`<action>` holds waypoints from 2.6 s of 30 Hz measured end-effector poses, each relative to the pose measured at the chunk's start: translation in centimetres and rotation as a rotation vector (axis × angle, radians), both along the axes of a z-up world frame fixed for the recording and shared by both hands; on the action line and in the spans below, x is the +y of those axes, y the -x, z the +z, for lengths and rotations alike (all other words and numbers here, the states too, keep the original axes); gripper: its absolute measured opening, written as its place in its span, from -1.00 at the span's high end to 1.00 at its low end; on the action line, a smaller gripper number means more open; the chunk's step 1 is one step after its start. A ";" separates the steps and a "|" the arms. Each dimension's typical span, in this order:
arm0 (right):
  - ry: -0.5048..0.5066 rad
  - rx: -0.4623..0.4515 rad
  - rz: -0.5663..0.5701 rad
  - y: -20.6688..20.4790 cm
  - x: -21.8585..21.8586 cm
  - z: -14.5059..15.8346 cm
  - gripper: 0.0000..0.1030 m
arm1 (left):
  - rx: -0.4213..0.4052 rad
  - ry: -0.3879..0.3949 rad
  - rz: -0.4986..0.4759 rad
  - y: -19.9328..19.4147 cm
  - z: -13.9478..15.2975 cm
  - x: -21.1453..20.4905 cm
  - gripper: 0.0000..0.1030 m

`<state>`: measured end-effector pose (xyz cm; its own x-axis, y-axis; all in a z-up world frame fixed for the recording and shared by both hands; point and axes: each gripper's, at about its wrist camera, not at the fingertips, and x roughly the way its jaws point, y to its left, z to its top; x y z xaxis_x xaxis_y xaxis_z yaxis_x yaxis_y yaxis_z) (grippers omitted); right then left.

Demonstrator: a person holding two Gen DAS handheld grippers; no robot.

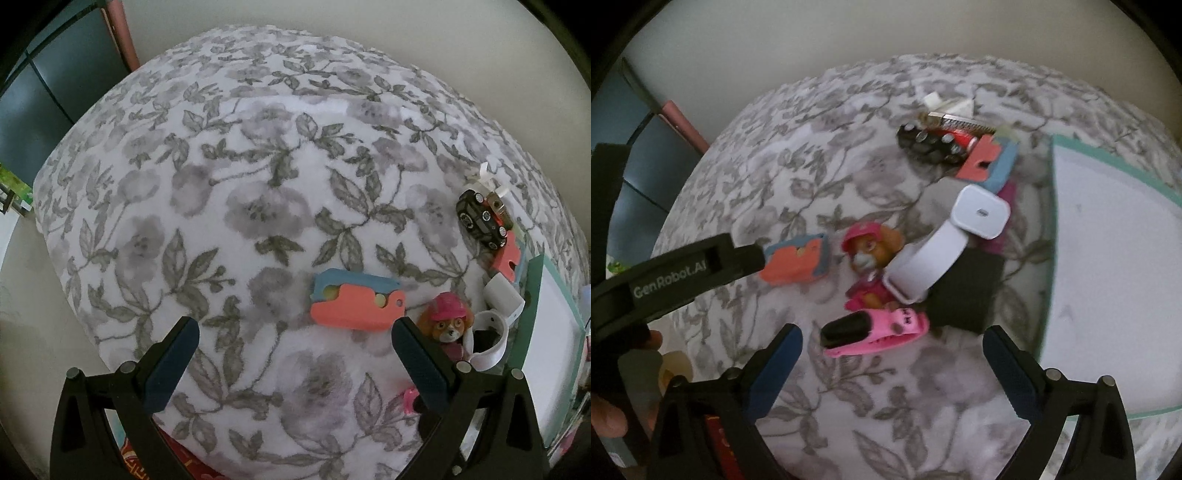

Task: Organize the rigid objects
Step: 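Grasp the orange-and-blue block with the left tool while the right tool grasps the pink watch band, then carry the block and band into the white tray and open both tools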

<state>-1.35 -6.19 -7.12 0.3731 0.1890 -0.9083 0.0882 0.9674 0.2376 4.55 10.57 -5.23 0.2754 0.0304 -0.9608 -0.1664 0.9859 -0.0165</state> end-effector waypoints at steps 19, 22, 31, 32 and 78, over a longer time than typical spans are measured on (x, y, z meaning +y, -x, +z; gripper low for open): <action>-0.029 0.037 -0.048 -1.0 0.0 -1.3 -0.50 | 0.013 0.021 -0.102 -2.0 -2.9 -2.2 -1.00; -0.093 0.051 -0.063 -0.8 -0.6 -1.4 -0.39 | 0.005 0.011 -0.140 -2.2 -3.2 -3.0 -1.00; -0.128 0.061 -0.064 -0.6 -0.8 -1.9 -0.37 | 0.030 0.020 -0.212 -2.6 -4.5 -4.3 -0.39; -0.130 0.061 -0.065 -0.5 -0.8 -1.9 -0.37 | 0.028 0.017 -0.217 -2.6 -4.5 -4.4 -0.39; -0.005 -0.160 -0.642 4.3 -20.6 5.7 -0.36 | -0.223 0.032 -0.595 0.7 5.6 -20.9 -0.39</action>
<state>-5.69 -26.77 -1.45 0.5431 -0.1117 -0.8322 0.6106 0.7328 0.3001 3.82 -10.36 0.42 0.4302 -0.2175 -0.8761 0.4209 0.9069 -0.0185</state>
